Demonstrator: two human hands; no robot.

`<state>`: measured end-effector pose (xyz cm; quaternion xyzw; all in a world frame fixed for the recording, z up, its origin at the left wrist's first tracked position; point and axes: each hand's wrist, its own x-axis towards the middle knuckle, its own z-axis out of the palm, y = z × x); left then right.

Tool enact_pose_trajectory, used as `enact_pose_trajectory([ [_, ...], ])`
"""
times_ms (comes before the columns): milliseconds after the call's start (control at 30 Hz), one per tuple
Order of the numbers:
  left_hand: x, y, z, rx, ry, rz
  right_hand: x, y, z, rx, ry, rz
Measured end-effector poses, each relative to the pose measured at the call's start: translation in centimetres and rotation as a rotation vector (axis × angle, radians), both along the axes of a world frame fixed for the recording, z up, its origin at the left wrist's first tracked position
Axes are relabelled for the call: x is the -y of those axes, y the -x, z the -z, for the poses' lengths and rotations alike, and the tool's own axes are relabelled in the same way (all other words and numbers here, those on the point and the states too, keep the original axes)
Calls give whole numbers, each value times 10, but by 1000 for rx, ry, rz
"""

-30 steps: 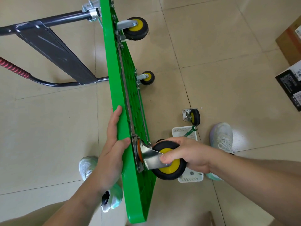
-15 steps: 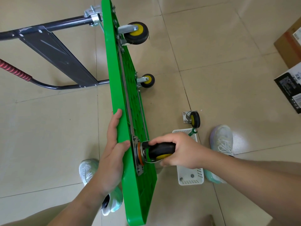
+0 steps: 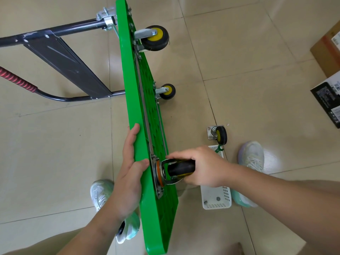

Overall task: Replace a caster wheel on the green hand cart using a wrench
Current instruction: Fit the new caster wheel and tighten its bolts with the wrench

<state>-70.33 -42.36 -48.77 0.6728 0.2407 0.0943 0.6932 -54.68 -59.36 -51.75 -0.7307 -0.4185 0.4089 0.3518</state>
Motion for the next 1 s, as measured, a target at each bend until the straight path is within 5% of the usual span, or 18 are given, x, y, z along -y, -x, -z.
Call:
enact_pose_trajectory([
  [1000, 2, -1, -14, -66, -77, -3, 7, 0, 10, 245, -88, -31],
])
